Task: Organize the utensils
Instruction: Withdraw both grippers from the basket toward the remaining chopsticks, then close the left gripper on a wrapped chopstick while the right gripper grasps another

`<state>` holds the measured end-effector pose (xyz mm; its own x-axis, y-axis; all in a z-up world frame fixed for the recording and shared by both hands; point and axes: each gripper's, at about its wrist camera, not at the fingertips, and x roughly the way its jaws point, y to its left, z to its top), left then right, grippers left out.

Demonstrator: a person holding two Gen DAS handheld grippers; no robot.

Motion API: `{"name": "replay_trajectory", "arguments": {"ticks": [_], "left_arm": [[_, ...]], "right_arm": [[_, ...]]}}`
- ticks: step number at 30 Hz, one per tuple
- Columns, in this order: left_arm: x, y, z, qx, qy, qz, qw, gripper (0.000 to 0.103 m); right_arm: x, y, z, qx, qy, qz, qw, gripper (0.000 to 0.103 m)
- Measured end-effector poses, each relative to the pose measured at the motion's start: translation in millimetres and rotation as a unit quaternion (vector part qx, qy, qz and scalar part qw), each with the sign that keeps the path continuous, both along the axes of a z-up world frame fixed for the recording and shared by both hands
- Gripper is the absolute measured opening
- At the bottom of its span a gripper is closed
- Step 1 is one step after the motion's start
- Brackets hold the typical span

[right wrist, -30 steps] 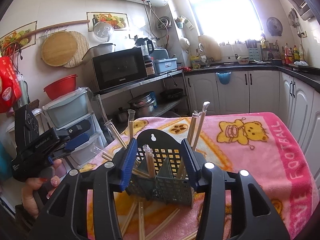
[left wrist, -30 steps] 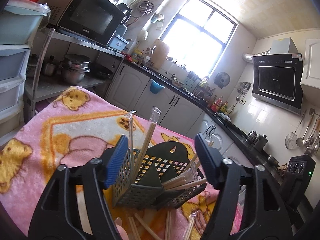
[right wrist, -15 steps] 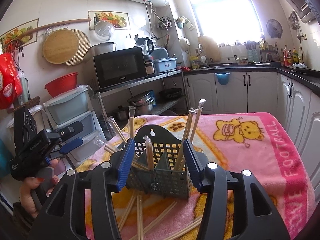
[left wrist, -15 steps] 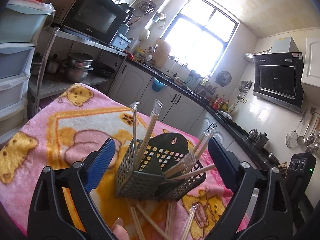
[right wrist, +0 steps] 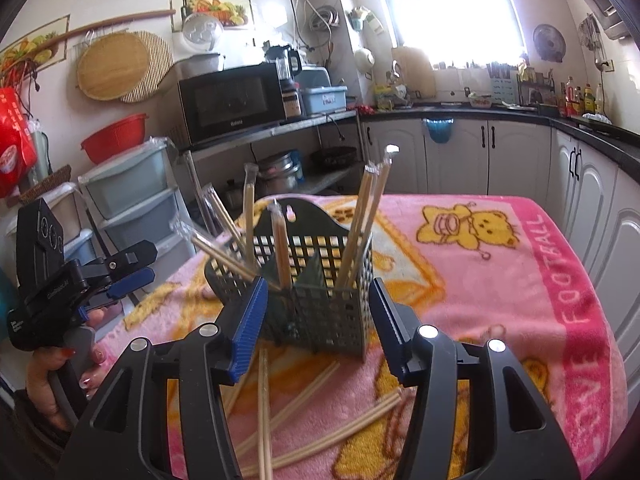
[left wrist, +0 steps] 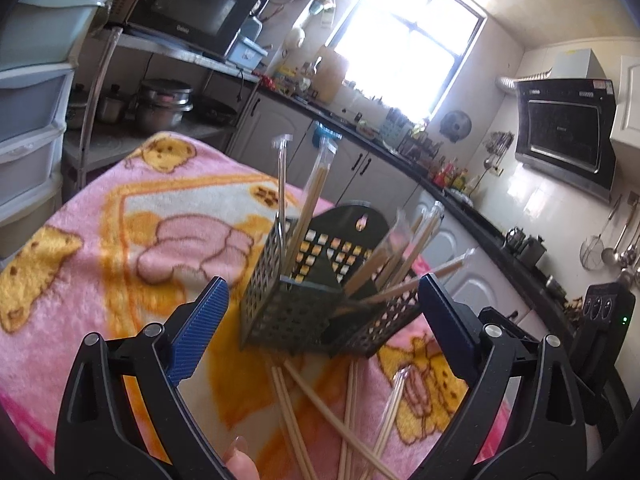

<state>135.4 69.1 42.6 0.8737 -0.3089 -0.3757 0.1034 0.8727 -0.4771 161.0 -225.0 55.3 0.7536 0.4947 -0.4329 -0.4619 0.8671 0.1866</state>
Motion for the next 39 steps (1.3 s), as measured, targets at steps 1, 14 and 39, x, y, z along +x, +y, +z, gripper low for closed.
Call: {"name": "replay_trajectory", "arguments": {"ticks": [1, 14, 39], "left_arm": [[0, -1, -3, 0.0, 0.005, -0.001, 1.0, 0.087], [7, -4, -37, 0.014, 0.071, 0.0, 0.9974, 0.083], [45, -39, -104, 0.074, 0.197, -0.024, 0.9773, 0.038]], "right_arm": [[0, 0, -3, -0.004, 0.005, 0.002, 1.0, 0.051], [-5, 18, -29, -0.044, 0.039, 0.039, 0.997, 0.051], [27, -6, -87, -0.073, 0.136, -0.021, 0.988, 0.051]]}}
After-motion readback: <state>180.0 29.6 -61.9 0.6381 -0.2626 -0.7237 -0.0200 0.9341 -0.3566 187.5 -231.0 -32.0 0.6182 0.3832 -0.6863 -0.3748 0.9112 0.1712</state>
